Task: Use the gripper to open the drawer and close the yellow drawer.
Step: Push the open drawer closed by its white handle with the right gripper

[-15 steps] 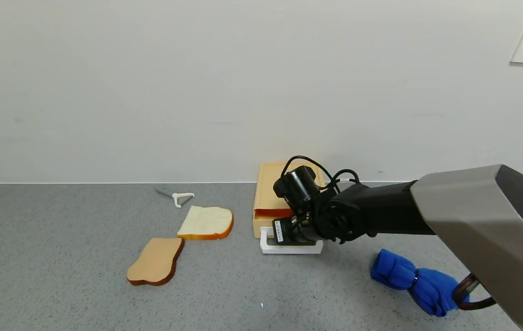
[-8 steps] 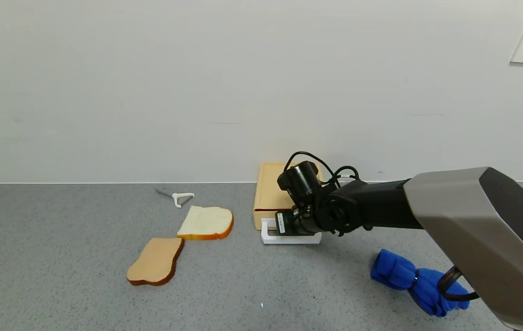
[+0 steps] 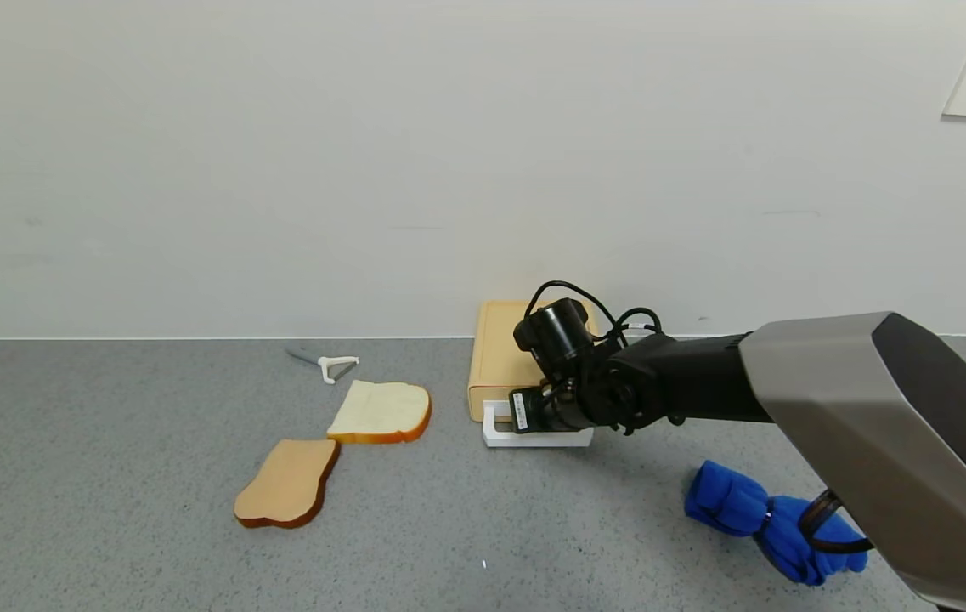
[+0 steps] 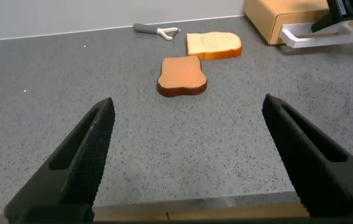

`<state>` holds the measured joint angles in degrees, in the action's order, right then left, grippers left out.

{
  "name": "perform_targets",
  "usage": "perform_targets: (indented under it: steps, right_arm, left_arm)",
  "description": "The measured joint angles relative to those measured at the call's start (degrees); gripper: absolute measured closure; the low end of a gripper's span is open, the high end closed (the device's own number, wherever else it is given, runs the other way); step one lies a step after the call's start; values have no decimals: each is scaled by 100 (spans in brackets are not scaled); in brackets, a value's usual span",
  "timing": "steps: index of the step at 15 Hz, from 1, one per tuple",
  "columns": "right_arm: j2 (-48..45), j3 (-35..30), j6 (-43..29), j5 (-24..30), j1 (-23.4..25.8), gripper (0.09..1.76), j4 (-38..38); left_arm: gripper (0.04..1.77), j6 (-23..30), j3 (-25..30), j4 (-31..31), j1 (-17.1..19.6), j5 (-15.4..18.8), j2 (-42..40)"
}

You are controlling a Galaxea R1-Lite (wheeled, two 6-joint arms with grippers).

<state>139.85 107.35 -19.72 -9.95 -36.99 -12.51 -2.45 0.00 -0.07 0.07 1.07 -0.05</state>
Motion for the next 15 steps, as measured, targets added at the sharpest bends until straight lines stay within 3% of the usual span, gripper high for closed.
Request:
perform_targets:
  steps: [8, 12, 15]
  right_arm:
    - [-195, -22, -11, -7, -110, 173, -163]
    - [-777, -134, 57, 13, -199, 173, -606]
    - [-1509, -608, 485, 161, -195, 173, -656]
  left_arm:
    - [9, 17, 0, 0, 0, -2, 0]
    - [9, 17, 0, 2, 0, -2, 0]
    - [9, 28, 0, 0, 0, 0, 0]
